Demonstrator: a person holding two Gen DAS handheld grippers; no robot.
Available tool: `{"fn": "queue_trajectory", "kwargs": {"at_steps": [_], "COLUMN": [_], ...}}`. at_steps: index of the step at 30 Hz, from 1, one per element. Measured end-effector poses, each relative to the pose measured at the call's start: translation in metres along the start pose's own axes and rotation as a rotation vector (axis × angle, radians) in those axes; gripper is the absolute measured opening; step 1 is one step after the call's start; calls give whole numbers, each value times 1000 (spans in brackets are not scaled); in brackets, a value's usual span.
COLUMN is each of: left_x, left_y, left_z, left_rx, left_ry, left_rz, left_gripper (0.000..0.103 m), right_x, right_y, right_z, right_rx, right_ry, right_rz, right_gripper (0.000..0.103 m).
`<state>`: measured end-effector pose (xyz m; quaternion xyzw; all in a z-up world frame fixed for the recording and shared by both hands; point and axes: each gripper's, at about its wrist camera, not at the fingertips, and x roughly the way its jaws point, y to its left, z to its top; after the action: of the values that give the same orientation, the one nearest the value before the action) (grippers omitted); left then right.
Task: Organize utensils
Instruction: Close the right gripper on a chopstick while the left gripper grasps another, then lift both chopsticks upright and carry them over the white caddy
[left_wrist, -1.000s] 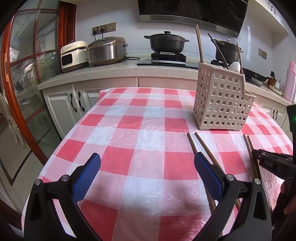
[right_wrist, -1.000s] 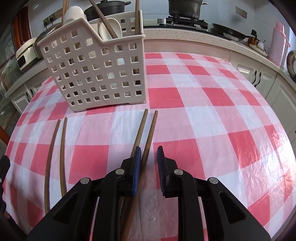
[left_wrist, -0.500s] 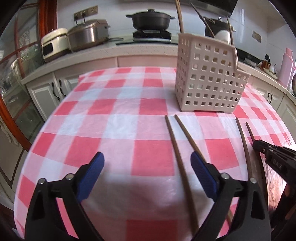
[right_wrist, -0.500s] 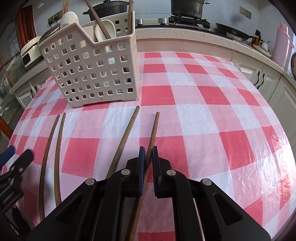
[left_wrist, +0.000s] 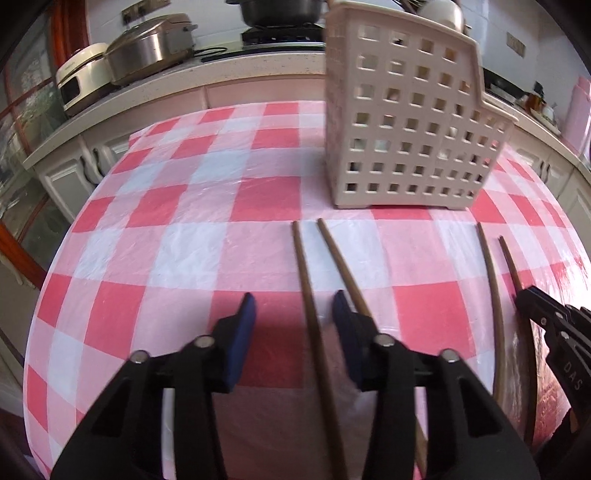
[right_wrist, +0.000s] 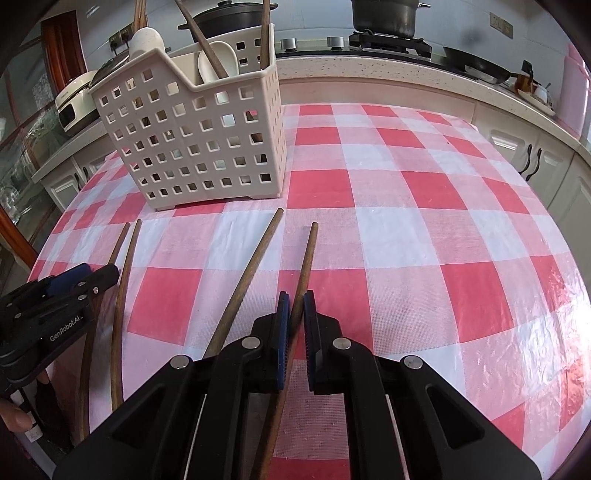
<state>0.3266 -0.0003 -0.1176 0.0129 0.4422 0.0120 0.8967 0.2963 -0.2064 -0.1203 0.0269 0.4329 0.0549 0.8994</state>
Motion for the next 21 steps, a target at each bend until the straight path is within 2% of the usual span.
{"fn": "queue_trajectory", "kwargs": {"at_steps": [5,7,13,21], "left_x": [-2,-2,-5,-12], "left_y": [-4,-4,2,4], "left_z": [-2,-3,-5,-10], "left_rx": [20,17,-11,-27], "left_ry": [0,2,3,0], "left_rz": [-15,-18,-55,-90], "left_gripper": [21,8,6,6], "right_x": [0,0,0,-7], "right_y": [1,3,5,-3], "right_z": [-1,-1,-3,-3], "right_rx": [-9,-15,-24,7], "right_ry": [-4,-5,-11,-36], "right_rz": [-7,-14,-22,8], "right_gripper": [7,7,7,7]}}
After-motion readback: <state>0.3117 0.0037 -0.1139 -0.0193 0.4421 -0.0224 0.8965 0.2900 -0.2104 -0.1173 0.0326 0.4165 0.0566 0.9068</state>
